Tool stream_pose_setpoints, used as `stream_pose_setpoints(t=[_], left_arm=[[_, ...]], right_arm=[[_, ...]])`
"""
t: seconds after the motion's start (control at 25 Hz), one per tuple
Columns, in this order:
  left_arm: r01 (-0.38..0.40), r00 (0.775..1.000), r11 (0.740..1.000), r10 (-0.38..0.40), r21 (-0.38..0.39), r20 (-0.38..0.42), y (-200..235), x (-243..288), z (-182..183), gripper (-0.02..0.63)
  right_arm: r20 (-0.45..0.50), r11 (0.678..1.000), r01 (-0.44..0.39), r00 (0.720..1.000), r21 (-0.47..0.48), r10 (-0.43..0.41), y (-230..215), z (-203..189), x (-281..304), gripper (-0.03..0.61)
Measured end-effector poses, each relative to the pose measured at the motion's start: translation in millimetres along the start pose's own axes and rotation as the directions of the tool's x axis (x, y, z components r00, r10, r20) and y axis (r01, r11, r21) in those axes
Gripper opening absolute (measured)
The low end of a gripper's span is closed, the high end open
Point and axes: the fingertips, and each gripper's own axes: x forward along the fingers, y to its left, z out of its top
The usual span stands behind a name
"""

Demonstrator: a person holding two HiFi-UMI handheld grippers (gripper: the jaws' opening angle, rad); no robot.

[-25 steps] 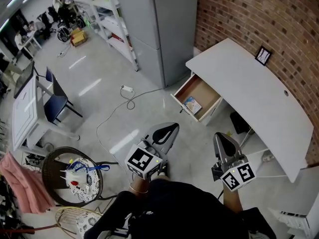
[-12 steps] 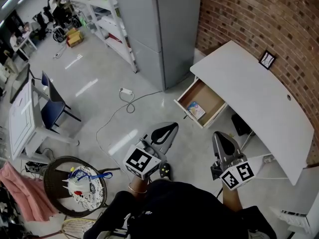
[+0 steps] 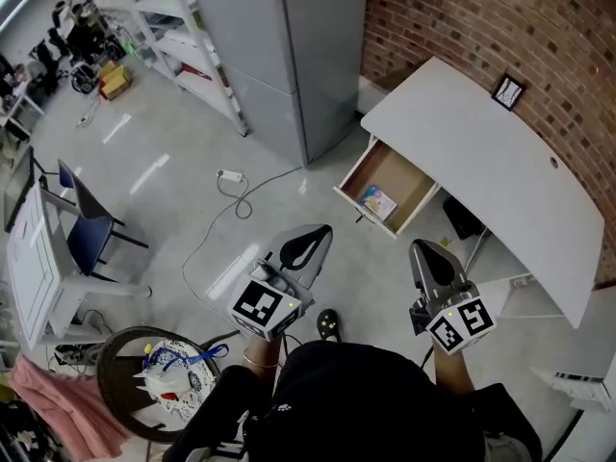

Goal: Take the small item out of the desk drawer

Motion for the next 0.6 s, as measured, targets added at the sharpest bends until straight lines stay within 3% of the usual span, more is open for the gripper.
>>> stream_pose_setpoints(t=[0.36,0.6], left_arm=[[0.060,0.998,0.998,-0.061,-0.010,-0.015,37,1,-9,-0.003],[0.051,0.998,0.998,-0.051,-0.036,-0.021,48,-4,-19,-0.003]], right_arm=[[0.008,0.998,0.069,0.998,-0.006,-0.069,5,-2,31,0.011],[-0.014,0.997,0.074,0.997,-0.002,-0.074,3,-10,41,0.011]])
